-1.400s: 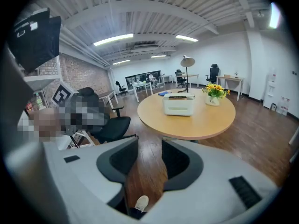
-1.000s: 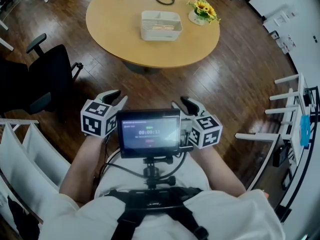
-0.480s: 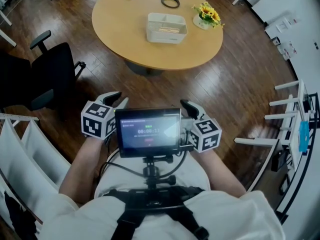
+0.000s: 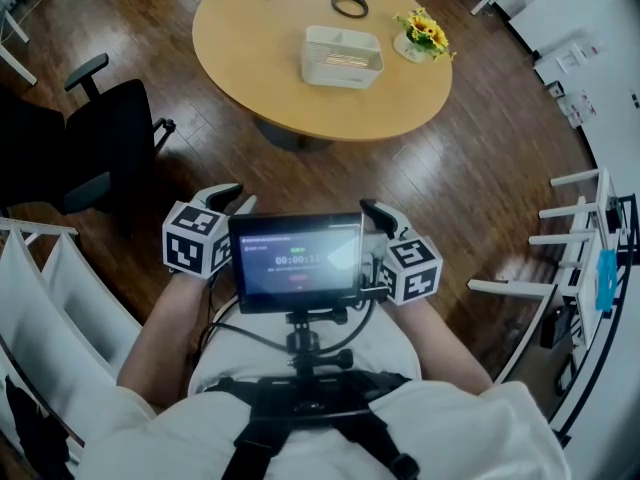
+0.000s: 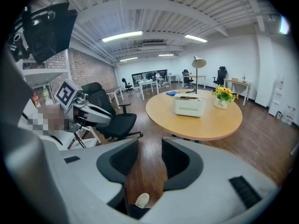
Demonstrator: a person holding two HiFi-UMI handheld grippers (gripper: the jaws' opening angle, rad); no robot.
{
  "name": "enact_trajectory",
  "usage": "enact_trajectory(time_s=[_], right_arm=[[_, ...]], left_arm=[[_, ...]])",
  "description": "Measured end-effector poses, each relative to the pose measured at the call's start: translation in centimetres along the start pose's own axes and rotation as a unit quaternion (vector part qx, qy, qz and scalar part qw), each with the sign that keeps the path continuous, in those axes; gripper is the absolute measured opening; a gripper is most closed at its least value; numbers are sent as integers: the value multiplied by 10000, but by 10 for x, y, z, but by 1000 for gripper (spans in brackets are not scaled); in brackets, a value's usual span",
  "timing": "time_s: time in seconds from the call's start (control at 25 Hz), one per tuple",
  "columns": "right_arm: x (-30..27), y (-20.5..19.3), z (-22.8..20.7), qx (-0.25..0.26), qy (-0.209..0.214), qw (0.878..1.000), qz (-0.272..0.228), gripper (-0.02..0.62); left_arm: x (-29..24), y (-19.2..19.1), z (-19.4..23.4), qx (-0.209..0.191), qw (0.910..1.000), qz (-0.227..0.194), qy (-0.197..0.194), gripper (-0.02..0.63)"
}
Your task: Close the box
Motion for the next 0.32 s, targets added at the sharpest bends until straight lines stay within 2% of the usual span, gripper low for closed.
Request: enact_trajectory(time_s=[0.32], right_arm=[[-4,1,-3,-14,-27,10000,18,166]], left_arm=[[-4,4,1,-19,10000,-11,-37,98]])
Point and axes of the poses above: the fingertips, and each gripper's own axes: x backward along the fingers, z to its left, y out of its top, the point moved 6 cm from there along x, backward along the fingers, and after that the axes turned 8 degrees about z, right-handed, at the moved point
